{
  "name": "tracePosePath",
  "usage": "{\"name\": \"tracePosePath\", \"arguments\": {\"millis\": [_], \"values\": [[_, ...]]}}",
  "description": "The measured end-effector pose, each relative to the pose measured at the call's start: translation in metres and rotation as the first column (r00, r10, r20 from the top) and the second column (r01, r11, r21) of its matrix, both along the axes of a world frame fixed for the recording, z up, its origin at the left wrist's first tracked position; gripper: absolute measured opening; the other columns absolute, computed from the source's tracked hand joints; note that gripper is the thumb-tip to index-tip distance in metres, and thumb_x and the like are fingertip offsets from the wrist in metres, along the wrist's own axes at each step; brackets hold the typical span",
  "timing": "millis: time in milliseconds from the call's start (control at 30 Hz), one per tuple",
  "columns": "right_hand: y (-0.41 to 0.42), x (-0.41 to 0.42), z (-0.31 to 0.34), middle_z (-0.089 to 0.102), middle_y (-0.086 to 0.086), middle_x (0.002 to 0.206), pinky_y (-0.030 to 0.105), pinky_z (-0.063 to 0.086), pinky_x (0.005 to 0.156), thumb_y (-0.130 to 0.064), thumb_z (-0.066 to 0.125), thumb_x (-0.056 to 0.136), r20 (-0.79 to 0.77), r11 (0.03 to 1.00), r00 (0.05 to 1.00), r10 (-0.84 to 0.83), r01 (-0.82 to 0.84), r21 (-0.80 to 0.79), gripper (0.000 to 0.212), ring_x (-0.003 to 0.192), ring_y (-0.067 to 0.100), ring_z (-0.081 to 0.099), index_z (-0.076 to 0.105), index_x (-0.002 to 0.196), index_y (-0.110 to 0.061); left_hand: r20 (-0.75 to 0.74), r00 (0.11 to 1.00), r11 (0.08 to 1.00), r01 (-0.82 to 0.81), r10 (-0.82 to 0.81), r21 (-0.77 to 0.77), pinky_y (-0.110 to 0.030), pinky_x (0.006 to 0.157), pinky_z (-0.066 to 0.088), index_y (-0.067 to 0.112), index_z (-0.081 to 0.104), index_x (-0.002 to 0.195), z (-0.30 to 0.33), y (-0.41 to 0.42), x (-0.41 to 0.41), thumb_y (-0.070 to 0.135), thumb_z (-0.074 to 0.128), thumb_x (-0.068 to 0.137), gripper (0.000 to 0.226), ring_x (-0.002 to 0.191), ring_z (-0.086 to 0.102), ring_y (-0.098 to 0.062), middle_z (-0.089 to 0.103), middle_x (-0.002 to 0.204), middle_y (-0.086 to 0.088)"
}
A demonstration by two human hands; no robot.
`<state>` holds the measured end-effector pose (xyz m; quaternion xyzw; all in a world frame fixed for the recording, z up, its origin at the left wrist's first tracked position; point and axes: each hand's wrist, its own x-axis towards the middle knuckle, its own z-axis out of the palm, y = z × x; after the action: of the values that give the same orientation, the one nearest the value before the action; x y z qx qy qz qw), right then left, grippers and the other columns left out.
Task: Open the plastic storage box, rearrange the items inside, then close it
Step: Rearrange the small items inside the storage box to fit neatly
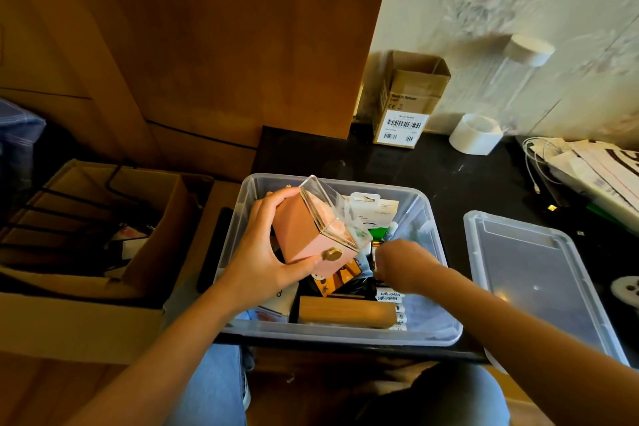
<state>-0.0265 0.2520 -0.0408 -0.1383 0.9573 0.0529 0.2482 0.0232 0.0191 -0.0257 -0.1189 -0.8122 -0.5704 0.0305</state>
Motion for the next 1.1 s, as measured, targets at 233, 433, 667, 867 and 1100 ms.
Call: {"name": "tracePosePath", "arguments": {"millis": [233, 433, 667, 867, 1100], "values": [[0.013, 0.012, 0.058, 0.040, -0.003, 0.133, 0.020, 0.053, 0.080, 0.002, 0.057, 0.087, 0.423, 0.445, 0.903, -0.083, 0.413, -0.794, 0.067, 0.114, 0.014, 0.050, 0.023, 0.133, -0.034, 0.032, 0.993, 0.993, 0.110, -0.112, 0.040, -0.016, 0.084, 0.049, 0.050, 0.027, 0.133, 0.001, 0.000, -0.001, 0.029, 0.081, 0.067, 0.088, 0.122, 0.040, -0.002, 0.032, 0.138, 0.015], [0.001, 0.016, 0.066, 0.035, -0.020, 0.131, 0.014, 0.046, 0.086, -0.020, 0.075, 0.074, 0.173, 0.548, 0.982, 0.079, 0.103, -0.830, 0.084, 0.119, 0.004, 0.043, 0.018, 0.133, -0.040, -0.009, 0.972, 0.972, 0.235, -0.235, -0.018, -0.018, 0.092, 0.047, 0.048, 0.027, 0.137, 0.003, 0.008, 0.001, 0.036, 0.081, 0.070, 0.087, 0.128, 0.035, 0.001, 0.028, 0.142, 0.021], [0.012, 0.024, 0.061, 0.047, -0.029, 0.116, 0.011, 0.051, 0.072, -0.045, 0.079, 0.059, -0.004, 0.417, 1.000, -0.028, 0.008, -0.909, 0.078, 0.109, -0.001, 0.053, 0.034, 0.123, -0.048, 0.072, 0.966, 0.949, 0.259, -0.250, -0.179, -0.021, 0.107, 0.036, 0.060, 0.017, 0.138, 0.019, -0.023, -0.002, 0.037, 0.076, 0.076, 0.088, 0.137, 0.021, 0.008, 0.018, 0.150, 0.022], [0.029, 0.037, 0.048, 0.039, -0.036, 0.117, 0.003, 0.039, 0.067, -0.071, 0.067, 0.052, -0.349, 0.578, 0.886, -0.305, -0.119, -0.808, 0.081, 0.102, -0.012, 0.049, 0.026, 0.121, -0.058, 0.271, 0.914, 0.535, 0.397, -0.301, -0.746, -0.020, 0.097, 0.039, 0.049, 0.040, 0.130, 0.031, -0.055, 0.000, 0.040, 0.070, 0.080, 0.060, 0.112, 0.043, 0.010, 0.047, 0.125, 0.027], [0.040, 0.044, 0.023, 0.052, 0.000, 0.124, 0.042, 0.043, 0.091, -0.053, 0.081, 0.055, -0.616, 0.851, 0.747, -0.250, -0.134, -0.508, 0.092, 0.107, 0.021, 0.050, 0.038, 0.132, -0.026, 0.214, 0.893, 0.108, 0.276, -0.396, -0.955, -0.033, 0.077, 0.043, 0.023, 0.052, 0.114, 0.015, -0.019, -0.002, 0.053, 0.060, 0.082, 0.045, 0.098, 0.057, -0.020, 0.060, 0.105, 0.001]]}}
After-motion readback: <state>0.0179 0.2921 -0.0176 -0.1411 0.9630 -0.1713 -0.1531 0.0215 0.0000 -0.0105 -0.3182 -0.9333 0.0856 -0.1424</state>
